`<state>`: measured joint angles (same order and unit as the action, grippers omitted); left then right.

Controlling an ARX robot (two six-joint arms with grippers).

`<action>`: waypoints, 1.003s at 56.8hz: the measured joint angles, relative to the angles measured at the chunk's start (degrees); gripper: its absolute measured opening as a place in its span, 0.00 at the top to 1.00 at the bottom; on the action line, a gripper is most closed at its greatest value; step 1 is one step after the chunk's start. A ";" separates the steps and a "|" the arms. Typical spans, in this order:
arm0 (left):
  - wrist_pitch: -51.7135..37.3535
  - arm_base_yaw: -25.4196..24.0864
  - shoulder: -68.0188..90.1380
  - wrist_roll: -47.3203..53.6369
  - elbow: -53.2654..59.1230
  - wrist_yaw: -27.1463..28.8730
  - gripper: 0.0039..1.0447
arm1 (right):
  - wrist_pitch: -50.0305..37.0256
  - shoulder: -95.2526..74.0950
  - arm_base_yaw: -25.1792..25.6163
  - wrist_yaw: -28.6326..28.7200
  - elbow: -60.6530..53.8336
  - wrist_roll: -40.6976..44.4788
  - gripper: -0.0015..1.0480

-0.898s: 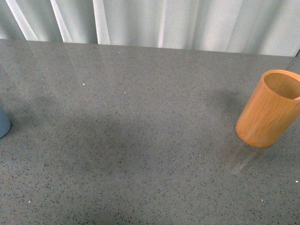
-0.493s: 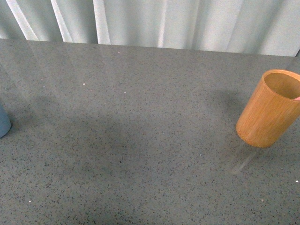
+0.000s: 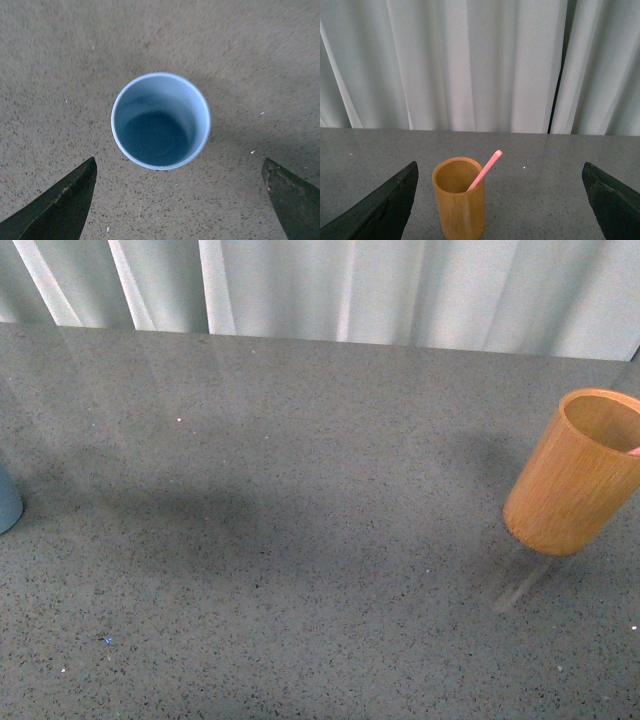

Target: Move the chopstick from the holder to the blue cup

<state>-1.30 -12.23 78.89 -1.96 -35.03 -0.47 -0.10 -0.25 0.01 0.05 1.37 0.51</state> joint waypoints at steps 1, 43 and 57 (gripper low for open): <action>-0.28 -0.28 1.53 0.11 -0.37 0.28 0.06 | 0.00 0.00 0.00 0.00 0.00 -0.02 0.10; 1.92 -1.53 24.41 -1.20 -13.60 5.73 0.31 | 0.00 0.00 0.00 0.00 0.00 -0.02 0.10; 6.43 0.83 25.38 -1.81 -17.00 7.04 0.65 | 0.00 0.00 0.00 0.00 0.00 0.00 0.10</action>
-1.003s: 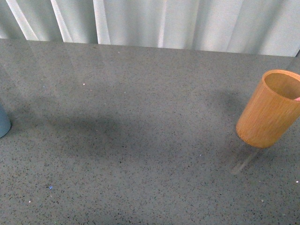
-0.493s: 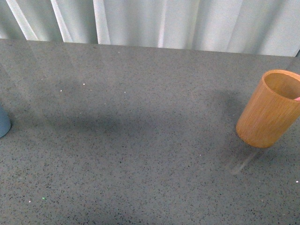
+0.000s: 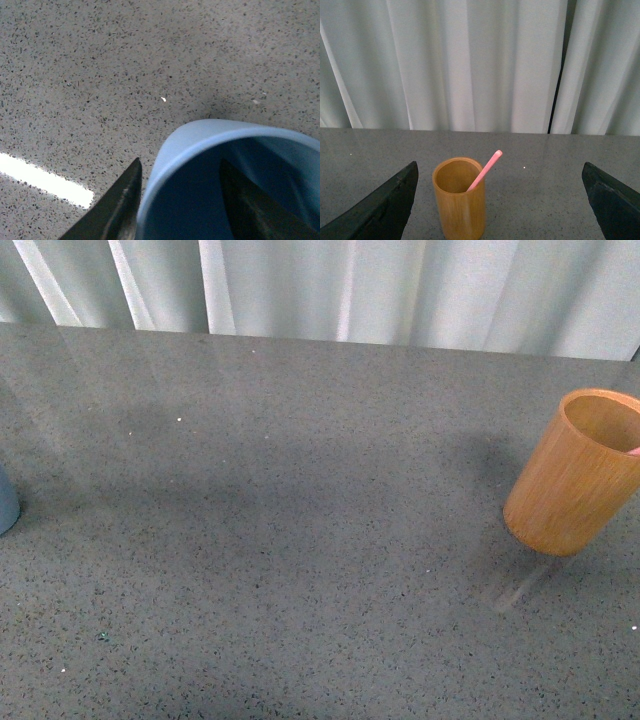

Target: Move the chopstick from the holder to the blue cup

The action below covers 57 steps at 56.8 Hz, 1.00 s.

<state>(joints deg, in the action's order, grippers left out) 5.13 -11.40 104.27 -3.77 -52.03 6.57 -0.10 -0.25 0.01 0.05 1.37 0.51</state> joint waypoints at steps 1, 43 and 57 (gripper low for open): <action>0.28 0.13 0.00 0.00 -0.13 0.02 0.67 | 0.00 0.00 0.00 0.00 0.00 0.00 0.10; 18.58 25.11 -8.07 -8.39 -3.30 -2.75 0.97 | 0.00 0.00 0.00 0.00 0.00 -0.02 0.10; 20.37 40.44 -0.76 -15.08 -11.28 -2.16 0.97 | 0.00 0.00 0.00 -0.02 0.00 0.00 0.10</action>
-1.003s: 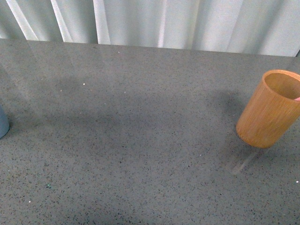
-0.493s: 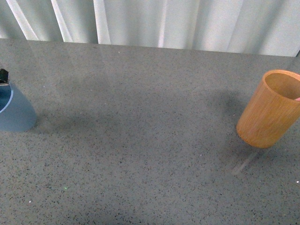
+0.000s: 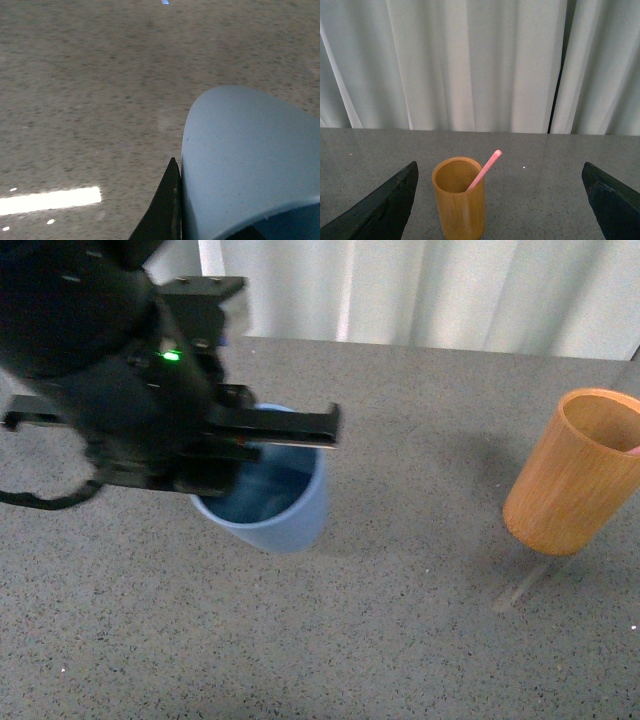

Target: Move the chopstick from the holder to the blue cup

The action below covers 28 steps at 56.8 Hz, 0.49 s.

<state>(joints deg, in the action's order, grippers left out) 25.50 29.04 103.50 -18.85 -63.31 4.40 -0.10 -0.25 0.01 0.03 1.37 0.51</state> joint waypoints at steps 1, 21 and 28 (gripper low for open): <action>0.07 0.46 0.48 -0.20 -0.42 -0.02 0.97 | 0.00 0.00 0.00 0.00 0.00 -0.02 0.10; 2.03 6.47 13.62 -4.87 -11.80 4.85 0.97 | 0.00 0.00 0.00 0.02 0.00 0.00 0.10; 2.01 6.60 14.14 -5.38 -12.26 4.79 0.92 | 0.00 0.00 0.00 0.00 0.00 -0.02 0.10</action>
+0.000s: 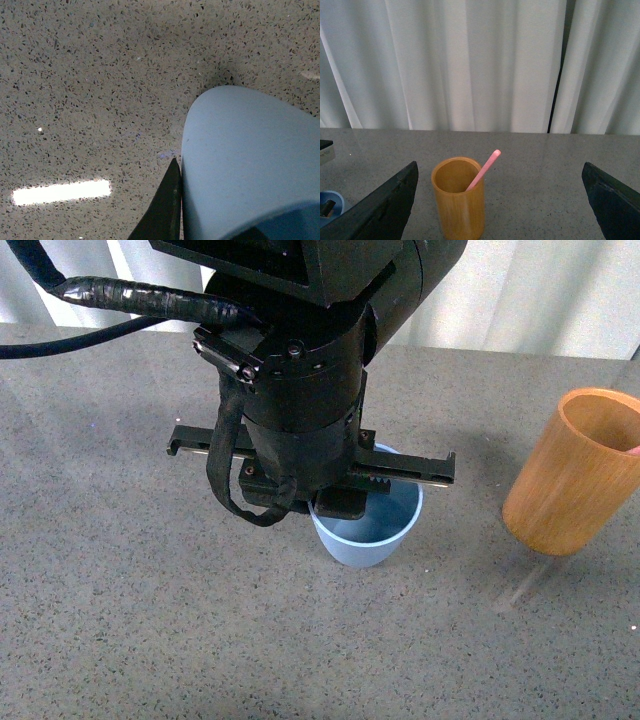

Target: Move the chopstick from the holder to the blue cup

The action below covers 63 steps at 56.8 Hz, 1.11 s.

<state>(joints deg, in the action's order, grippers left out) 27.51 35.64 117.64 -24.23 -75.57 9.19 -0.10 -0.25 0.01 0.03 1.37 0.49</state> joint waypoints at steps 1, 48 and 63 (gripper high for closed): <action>-0.09 0.00 0.00 -0.07 0.00 -0.15 0.89 | 0.00 0.00 0.00 0.02 0.00 0.02 0.10; -53.51 -25.29 -55.23 17.29 45.57 -2.43 0.32 | 0.00 0.00 0.00 -0.04 0.00 0.02 0.10; -37.59 -35.52 -95.58 22.99 66.45 -9.25 0.76 | 0.00 0.00 0.00 0.15 0.00 0.02 0.10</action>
<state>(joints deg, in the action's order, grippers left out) -10.09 0.12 22.06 -1.23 -9.13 -0.05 -0.10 -0.25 0.01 0.19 1.37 0.51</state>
